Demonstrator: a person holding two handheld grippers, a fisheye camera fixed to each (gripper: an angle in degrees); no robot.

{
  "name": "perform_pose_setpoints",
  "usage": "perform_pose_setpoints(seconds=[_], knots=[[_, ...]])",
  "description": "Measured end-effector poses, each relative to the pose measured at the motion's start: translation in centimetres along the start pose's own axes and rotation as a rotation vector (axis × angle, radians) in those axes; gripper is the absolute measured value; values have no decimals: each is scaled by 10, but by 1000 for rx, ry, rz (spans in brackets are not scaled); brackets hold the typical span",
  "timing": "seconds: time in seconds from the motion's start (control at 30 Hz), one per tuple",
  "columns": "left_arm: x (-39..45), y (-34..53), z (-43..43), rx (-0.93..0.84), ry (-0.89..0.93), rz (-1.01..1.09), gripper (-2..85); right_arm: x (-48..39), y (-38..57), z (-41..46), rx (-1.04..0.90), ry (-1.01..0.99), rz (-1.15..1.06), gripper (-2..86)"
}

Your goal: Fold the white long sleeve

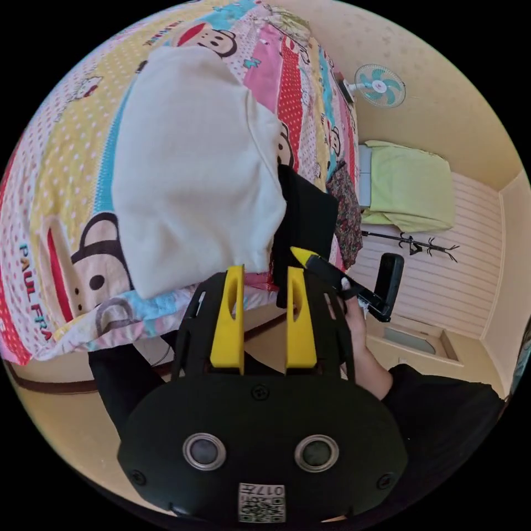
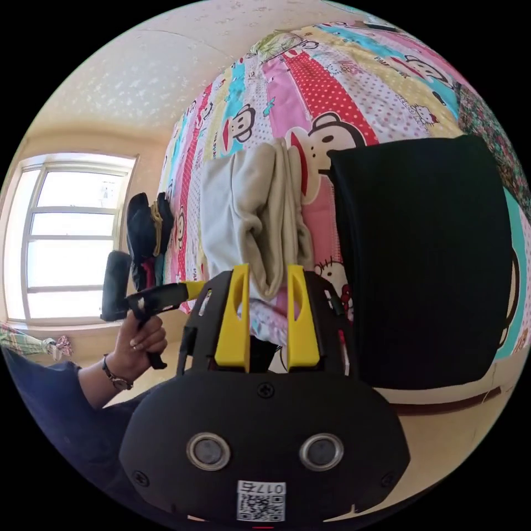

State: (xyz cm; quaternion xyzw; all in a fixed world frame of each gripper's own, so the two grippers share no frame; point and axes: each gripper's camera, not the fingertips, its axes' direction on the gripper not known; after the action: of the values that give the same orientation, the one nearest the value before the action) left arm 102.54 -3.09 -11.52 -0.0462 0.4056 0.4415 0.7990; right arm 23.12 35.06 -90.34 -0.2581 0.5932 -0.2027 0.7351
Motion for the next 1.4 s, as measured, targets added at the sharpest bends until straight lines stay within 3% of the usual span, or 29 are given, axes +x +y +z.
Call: perform_pose_setpoints(seconds=[0.13,0.2,0.27,0.4,0.53,0.63,0.8,0.97,1.07,1.27,1.4], knots=[[-59,15,-34,117,-30,-179,152,-1,-52,31,-77,-39,-56,222],[-84,16,-35,130,-20,-227,156,-4,-66,53,-136,26,-119,242],[-103,14,-30,126,-37,-255,161,7,-76,90,-275,259,-157,259],[-132,7,11,9,-9,-271,176,40,-72,99,-266,273,-171,249],[-142,19,23,49,41,-304,147,51,-74,110,-330,295,-193,217],[-160,34,40,-3,260,-378,121,66,-79,113,-372,234,-119,150],[-164,46,35,-65,299,-348,88,102,-70,106,-357,-96,76,86],[-159,57,-17,-110,515,-202,81,68,-48,46,-288,-346,-36,69],[-156,76,-70,-47,617,-109,80,22,-44,17,-251,-471,-104,63],[-178,141,-158,114,586,-129,77,-98,-64,54,-395,-464,-336,60],[-221,206,-233,407,612,-142,77,-182,-85,113,-516,-538,-454,59]])
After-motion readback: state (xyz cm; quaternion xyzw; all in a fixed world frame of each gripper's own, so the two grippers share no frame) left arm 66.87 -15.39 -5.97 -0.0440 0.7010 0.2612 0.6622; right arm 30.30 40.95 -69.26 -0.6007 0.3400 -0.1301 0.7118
